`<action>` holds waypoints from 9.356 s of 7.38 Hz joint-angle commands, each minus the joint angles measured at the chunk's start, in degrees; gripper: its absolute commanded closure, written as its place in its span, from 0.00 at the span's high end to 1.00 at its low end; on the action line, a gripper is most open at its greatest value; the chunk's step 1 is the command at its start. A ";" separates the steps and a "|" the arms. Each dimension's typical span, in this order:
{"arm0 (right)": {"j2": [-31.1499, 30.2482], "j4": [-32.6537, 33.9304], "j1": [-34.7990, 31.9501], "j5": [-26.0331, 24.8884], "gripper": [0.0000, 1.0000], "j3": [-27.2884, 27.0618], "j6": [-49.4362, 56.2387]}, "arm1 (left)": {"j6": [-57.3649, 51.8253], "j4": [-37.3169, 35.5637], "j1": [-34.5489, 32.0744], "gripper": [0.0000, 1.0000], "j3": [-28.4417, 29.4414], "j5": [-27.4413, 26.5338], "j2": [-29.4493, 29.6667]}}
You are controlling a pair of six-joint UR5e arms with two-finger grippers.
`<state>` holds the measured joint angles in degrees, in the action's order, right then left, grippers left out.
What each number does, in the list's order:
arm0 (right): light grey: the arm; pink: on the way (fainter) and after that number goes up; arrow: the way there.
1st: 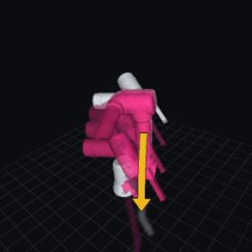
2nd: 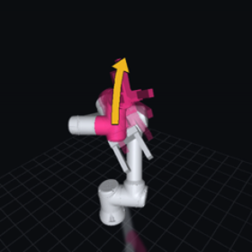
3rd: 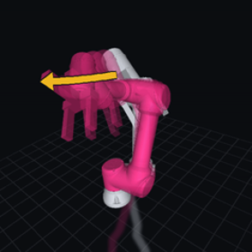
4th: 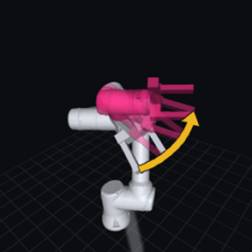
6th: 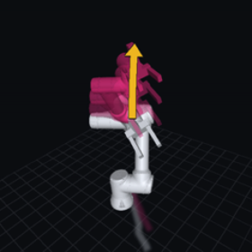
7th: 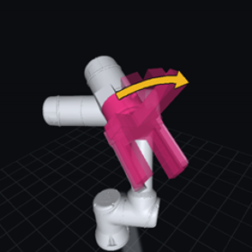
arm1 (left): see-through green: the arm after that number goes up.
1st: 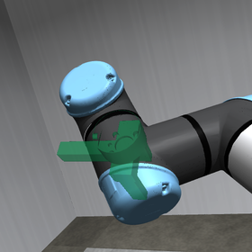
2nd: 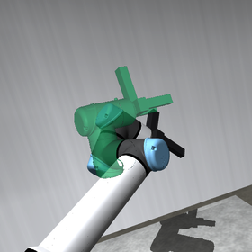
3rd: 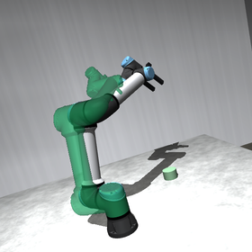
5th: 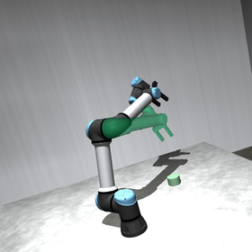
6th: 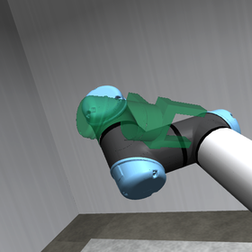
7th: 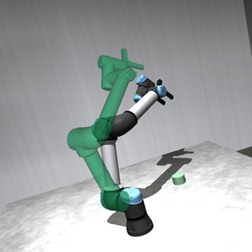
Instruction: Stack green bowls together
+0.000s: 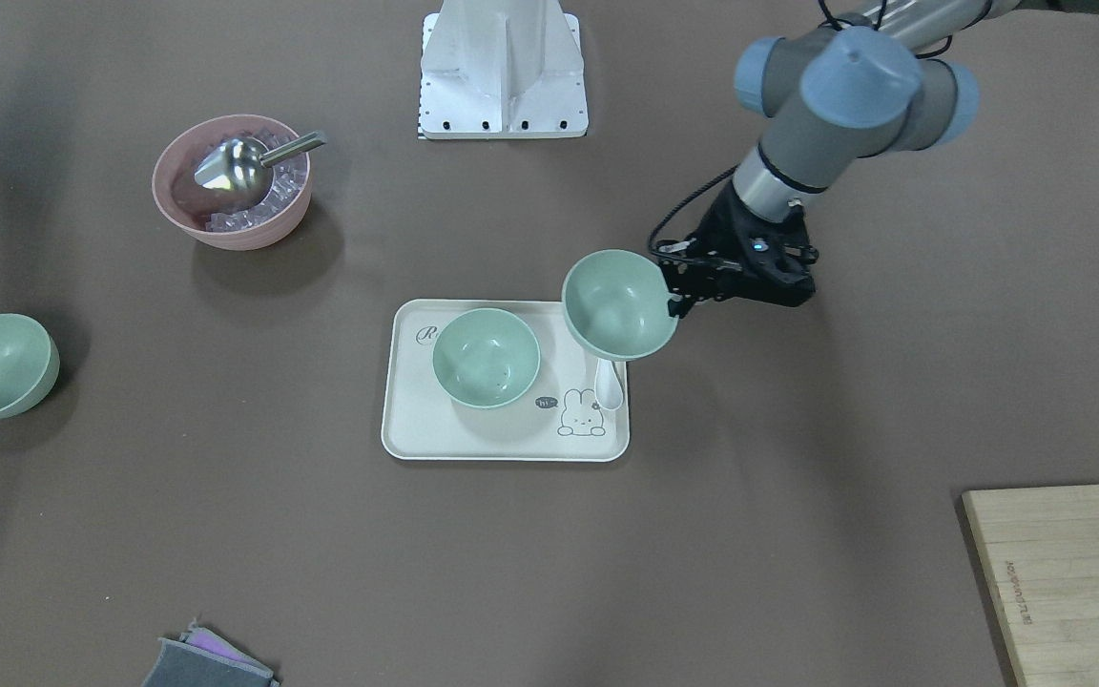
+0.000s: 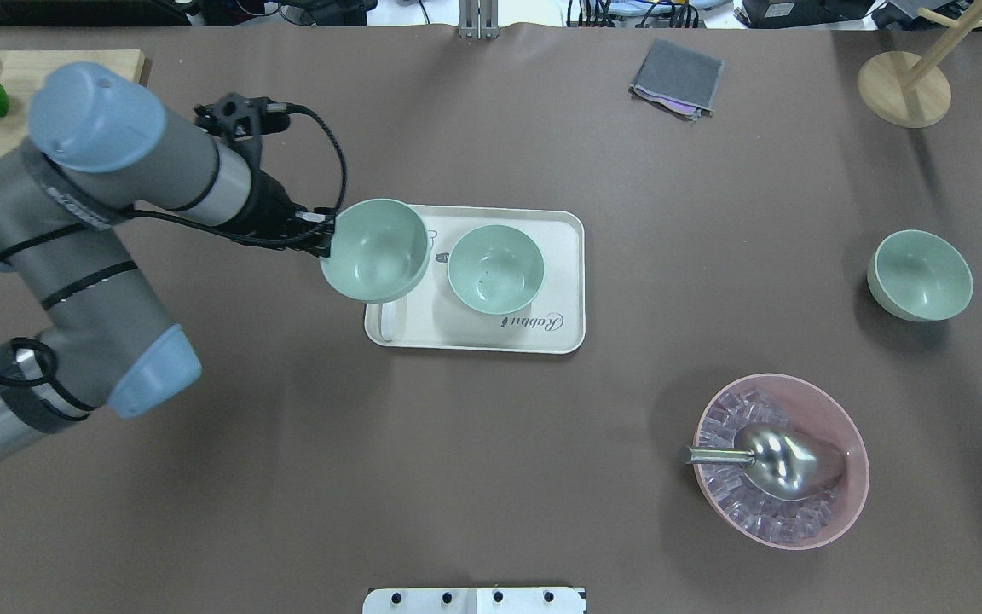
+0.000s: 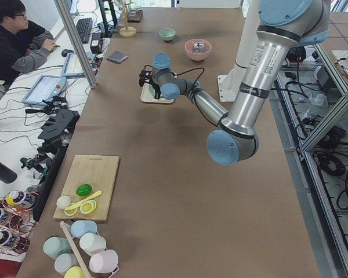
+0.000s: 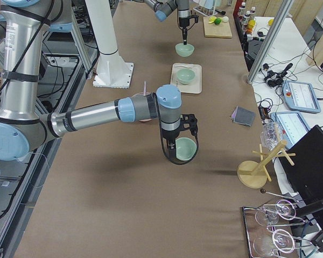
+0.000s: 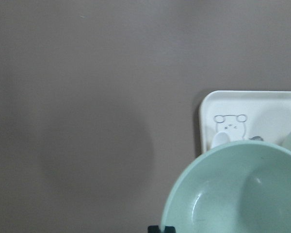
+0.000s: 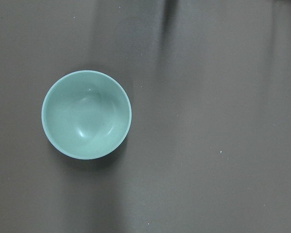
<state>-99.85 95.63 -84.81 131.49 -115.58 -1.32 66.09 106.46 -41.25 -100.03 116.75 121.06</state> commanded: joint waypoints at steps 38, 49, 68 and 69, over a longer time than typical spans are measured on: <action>-0.17 -14.67 7.10 0.62 1.00 8.66 -15.68 | -62.92 -16.81 -27.95 0.98 -8.28 13.73 -23.84; 8.00 -33.14 18.89 -5.72 0.61 24.70 -32.08 | -71.63 -15.05 -34.25 0.98 -4.91 15.88 -27.37; 30.65 -7.65 22.56 0.10 0.00 8.18 -57.69 | -71.90 -16.01 -47.58 0.98 -0.78 16.47 -31.58; 32.42 -7.56 24.68 -1.83 0.00 8.18 -61.14 | -71.90 -15.93 -49.26 0.98 -0.52 16.58 -33.24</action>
<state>-70.52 86.96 -63.03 131.54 -107.10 -57.28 -5.75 90.81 -87.42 -100.99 132.63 89.26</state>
